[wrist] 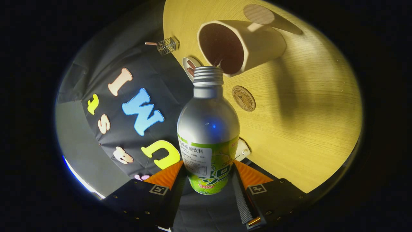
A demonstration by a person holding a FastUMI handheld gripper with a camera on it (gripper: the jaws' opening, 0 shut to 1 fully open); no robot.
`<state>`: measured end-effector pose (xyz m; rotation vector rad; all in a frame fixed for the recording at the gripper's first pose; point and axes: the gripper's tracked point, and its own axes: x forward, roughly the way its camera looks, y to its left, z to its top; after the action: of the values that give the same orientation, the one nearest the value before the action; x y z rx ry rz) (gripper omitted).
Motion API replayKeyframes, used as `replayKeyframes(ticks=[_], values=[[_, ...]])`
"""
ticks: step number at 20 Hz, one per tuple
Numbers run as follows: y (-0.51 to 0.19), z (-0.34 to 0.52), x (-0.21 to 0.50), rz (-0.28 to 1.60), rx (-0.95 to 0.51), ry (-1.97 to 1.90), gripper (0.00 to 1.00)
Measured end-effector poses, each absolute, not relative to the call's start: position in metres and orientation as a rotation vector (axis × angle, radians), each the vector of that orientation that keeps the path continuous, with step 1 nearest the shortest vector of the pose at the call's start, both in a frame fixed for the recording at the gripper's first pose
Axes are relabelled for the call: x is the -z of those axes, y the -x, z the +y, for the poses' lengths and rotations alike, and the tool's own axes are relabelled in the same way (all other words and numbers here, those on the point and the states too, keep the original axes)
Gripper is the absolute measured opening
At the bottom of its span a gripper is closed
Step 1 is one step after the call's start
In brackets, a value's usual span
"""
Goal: Take the bottle from table, then pour the juice into the cup, finally place the bottle on the coaster
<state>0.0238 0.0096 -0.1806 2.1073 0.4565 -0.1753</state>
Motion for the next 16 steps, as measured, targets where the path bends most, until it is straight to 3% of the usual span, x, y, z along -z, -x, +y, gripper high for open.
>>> replayKeyframes(ticks=[16], values=[[-0.015,0.017,0.217,0.495,0.221,-1.803,0.74]])
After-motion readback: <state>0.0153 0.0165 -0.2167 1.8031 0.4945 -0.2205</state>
